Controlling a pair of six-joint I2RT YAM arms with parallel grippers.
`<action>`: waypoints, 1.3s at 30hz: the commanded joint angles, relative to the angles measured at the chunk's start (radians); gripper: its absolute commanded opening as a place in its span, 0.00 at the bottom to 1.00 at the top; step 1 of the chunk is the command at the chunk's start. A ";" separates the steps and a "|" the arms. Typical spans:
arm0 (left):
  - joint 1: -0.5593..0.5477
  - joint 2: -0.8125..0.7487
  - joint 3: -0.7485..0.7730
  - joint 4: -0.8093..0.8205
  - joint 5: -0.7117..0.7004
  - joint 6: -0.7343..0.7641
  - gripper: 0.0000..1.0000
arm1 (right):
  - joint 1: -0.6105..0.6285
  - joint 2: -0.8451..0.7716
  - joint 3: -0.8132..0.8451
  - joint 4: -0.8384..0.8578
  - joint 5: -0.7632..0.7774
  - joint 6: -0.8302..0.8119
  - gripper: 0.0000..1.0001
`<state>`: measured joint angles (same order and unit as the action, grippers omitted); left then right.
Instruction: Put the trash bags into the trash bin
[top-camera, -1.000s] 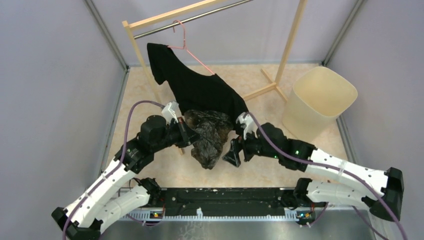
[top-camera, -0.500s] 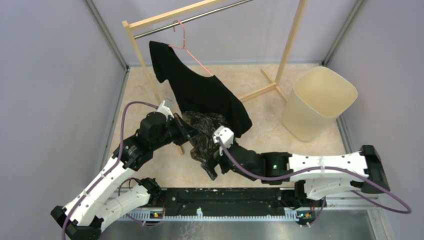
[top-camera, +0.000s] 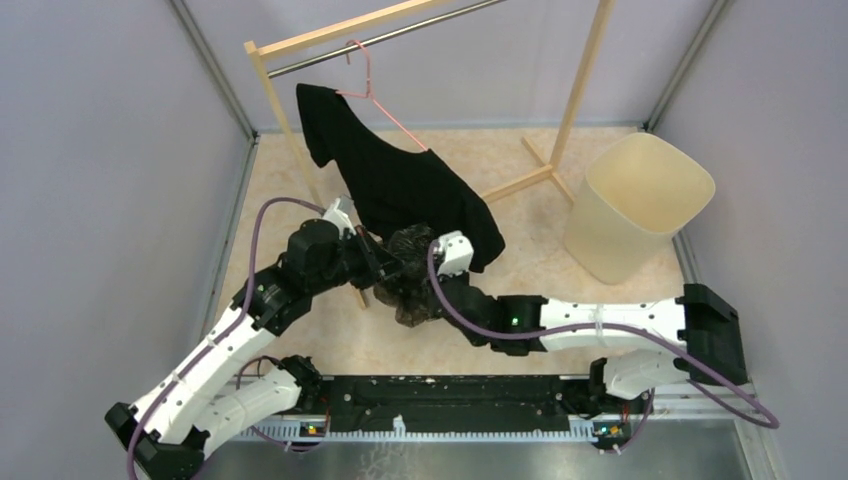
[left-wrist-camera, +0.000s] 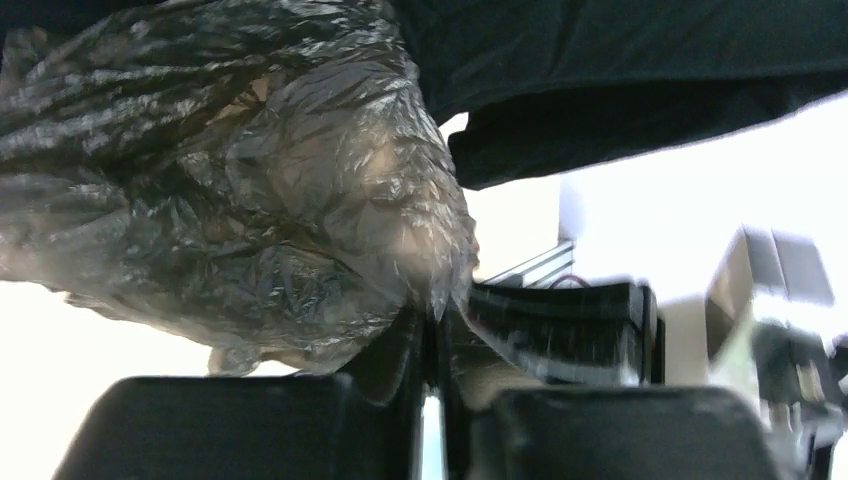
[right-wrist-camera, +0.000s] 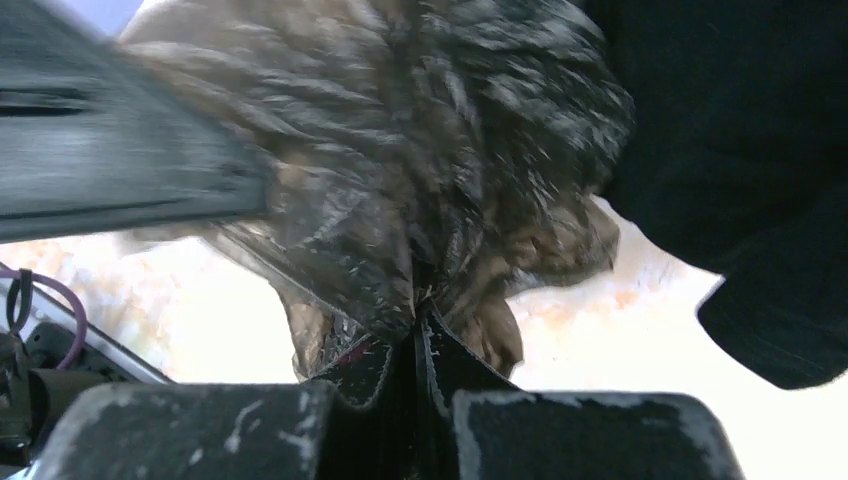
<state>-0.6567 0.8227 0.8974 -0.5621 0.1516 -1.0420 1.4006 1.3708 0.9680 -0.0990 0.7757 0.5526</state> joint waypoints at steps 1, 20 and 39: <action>-0.001 -0.027 0.069 0.024 -0.001 0.153 0.21 | -0.124 -0.126 -0.129 0.105 -0.228 0.135 0.00; -0.002 -0.166 -0.136 0.021 -0.057 0.309 0.98 | -0.793 -0.645 -0.790 0.288 -0.954 0.823 0.00; 0.000 0.064 -0.302 0.300 0.128 0.277 0.94 | -0.798 -0.637 -0.561 0.002 -0.921 0.171 0.23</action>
<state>-0.6567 0.8623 0.5323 -0.3248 0.3122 -0.7746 0.6117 0.7303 0.3241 -0.0647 -0.0971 0.9279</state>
